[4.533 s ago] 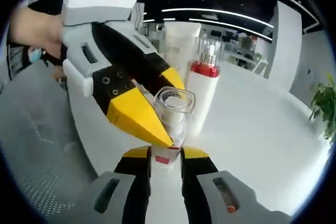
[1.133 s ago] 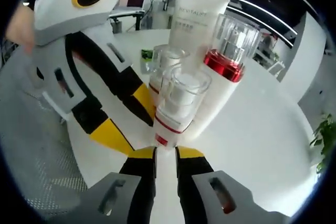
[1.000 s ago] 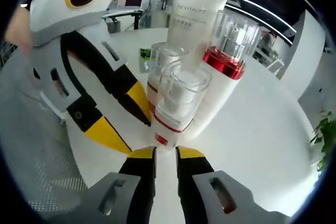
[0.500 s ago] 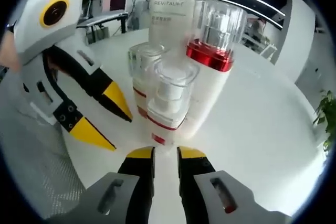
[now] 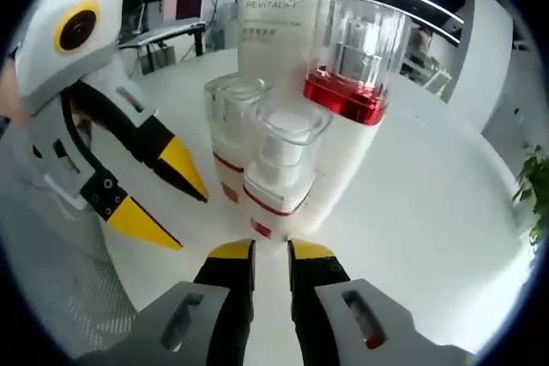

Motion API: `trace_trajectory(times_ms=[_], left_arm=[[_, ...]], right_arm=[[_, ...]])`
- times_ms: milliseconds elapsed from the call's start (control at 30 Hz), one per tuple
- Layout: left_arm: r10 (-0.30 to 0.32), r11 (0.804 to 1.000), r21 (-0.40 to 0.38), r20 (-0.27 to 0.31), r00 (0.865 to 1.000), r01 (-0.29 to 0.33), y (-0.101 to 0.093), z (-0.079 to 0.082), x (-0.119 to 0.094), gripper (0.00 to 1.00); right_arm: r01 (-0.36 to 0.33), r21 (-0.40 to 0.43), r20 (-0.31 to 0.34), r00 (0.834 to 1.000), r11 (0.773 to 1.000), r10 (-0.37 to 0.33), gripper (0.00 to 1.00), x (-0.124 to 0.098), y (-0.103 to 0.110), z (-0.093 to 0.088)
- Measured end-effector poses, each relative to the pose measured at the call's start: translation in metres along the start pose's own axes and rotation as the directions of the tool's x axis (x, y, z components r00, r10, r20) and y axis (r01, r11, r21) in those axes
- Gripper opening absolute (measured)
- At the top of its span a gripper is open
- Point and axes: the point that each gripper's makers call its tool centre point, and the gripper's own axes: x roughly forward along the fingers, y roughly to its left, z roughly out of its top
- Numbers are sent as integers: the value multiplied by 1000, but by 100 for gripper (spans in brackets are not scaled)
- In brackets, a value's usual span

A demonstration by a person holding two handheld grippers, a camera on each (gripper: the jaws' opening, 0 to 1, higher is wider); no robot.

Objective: Arrange the skincare products in the storage area until every visible bottle or jar stands upright without overlapping.

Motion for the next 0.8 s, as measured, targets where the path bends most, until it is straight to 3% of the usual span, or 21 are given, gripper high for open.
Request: trace_trajectory(times_ms=[300,533,733,800], left_arm=[[3,1000,-8,7,1000,-3,1,1,-5,17],[2,1000,-15,15,1000,-1,1,4,-14,20],[3,999,-33,24,1000,-2,4,4,-22,24],[-6,999,-37,27,1000,7,3,5,-26,30]], right_arm=[[13,18,-6,1000,1000,-13,16,3,-1,-1],[40,34,-7,999,999,-40,17,-8,-5,-2],[48,57,3,999,997,-48,22,-19,-1,5],[49,60,4,999,997,-49,25,-20,1,6]])
